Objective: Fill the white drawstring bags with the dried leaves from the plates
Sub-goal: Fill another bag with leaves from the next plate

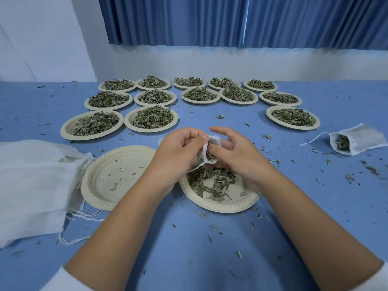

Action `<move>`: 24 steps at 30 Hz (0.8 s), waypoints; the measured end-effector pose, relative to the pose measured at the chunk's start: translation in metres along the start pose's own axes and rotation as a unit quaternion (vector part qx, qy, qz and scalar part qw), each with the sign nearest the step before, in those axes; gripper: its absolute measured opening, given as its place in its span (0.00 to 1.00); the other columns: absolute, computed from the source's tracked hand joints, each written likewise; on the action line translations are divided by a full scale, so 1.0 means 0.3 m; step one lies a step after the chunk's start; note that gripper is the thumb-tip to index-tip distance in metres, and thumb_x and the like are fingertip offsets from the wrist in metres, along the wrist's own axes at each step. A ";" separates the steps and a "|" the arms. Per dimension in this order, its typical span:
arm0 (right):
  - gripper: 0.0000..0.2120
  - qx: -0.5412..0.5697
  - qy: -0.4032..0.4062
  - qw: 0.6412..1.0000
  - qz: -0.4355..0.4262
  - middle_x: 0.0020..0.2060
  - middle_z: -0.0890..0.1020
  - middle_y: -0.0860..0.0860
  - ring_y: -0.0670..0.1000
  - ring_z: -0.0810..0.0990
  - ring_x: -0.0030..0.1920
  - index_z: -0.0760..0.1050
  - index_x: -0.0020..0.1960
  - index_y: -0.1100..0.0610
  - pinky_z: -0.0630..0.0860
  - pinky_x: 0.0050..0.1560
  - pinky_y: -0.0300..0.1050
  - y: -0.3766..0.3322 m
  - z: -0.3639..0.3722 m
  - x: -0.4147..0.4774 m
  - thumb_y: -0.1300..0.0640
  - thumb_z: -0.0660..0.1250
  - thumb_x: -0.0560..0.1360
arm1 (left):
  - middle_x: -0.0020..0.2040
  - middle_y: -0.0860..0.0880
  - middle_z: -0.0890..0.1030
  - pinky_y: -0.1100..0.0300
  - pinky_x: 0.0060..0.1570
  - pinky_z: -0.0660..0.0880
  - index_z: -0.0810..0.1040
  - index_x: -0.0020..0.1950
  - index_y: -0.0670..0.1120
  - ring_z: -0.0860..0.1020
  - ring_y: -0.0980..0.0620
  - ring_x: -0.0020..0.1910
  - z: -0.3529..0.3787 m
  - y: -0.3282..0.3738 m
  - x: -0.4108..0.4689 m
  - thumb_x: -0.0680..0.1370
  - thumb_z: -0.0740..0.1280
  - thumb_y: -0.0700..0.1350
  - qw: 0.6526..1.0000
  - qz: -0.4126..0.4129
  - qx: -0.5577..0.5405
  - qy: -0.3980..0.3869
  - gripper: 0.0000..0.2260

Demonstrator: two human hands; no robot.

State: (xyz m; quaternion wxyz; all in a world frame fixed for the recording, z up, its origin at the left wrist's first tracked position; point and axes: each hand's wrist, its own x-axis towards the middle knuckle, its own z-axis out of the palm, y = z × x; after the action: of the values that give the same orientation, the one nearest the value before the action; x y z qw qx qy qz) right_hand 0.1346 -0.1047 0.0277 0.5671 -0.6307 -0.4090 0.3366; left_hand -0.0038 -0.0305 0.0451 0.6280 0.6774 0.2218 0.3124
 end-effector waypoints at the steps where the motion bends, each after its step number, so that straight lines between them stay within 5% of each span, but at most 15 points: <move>1: 0.22 0.048 -0.020 0.998 0.018 0.50 0.85 0.56 0.53 0.86 0.47 0.69 0.69 0.52 0.82 0.47 0.45 0.002 0.007 0.000 0.60 0.69 0.77 | 0.20 0.57 0.71 0.73 0.21 0.62 0.76 0.47 0.42 0.64 0.62 0.17 0.003 0.001 -0.003 0.82 0.63 0.40 1.000 0.006 0.002 -0.006 0.06; 7: 0.15 0.003 0.031 0.999 -0.011 0.31 0.84 0.47 0.45 0.82 0.32 0.76 0.54 0.52 0.76 0.33 0.36 0.019 0.022 0.011 0.67 0.69 0.73 | 0.22 0.58 0.74 0.75 0.23 0.64 0.77 0.47 0.40 0.69 0.63 0.19 0.030 0.000 -0.013 0.81 0.62 0.37 0.999 0.031 0.018 -0.035 0.06; 13: 0.10 -0.057 0.089 0.994 -0.006 0.37 0.84 0.52 0.50 0.83 0.34 0.77 0.48 0.53 0.81 0.36 0.46 0.038 0.043 0.024 0.65 0.70 0.71 | 0.23 0.58 0.74 0.73 0.24 0.66 0.78 0.46 0.42 0.69 0.62 0.20 0.043 -0.016 -0.007 0.81 0.63 0.39 1.000 0.012 0.023 -0.002 0.05; 17: 0.08 0.015 0.019 0.999 0.026 0.40 0.84 0.52 0.49 0.85 0.38 0.77 0.54 0.58 0.80 0.34 0.41 0.023 0.036 0.014 0.59 0.71 0.75 | 0.22 0.58 0.72 0.65 0.32 0.69 0.78 0.47 0.44 0.67 0.62 0.20 0.031 -0.025 0.011 0.81 0.64 0.43 0.998 -0.001 0.016 0.063 0.05; 24: 0.12 0.038 -0.039 0.997 0.059 0.45 0.86 0.51 0.49 0.85 0.42 0.79 0.57 0.55 0.76 0.31 0.36 -0.019 0.000 -0.008 0.51 0.69 0.77 | 0.22 0.58 0.70 0.72 0.22 0.63 0.78 0.47 0.45 0.65 0.62 0.20 0.013 -0.028 0.023 0.81 0.65 0.44 0.994 -0.001 0.010 0.105 0.05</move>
State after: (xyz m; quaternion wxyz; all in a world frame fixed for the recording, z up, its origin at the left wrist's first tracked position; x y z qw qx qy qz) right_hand 0.1328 -0.1067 0.0334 0.5535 -0.6182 -0.3802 0.4087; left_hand 0.0046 -0.0278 0.0377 0.5950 0.6468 0.2905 0.3785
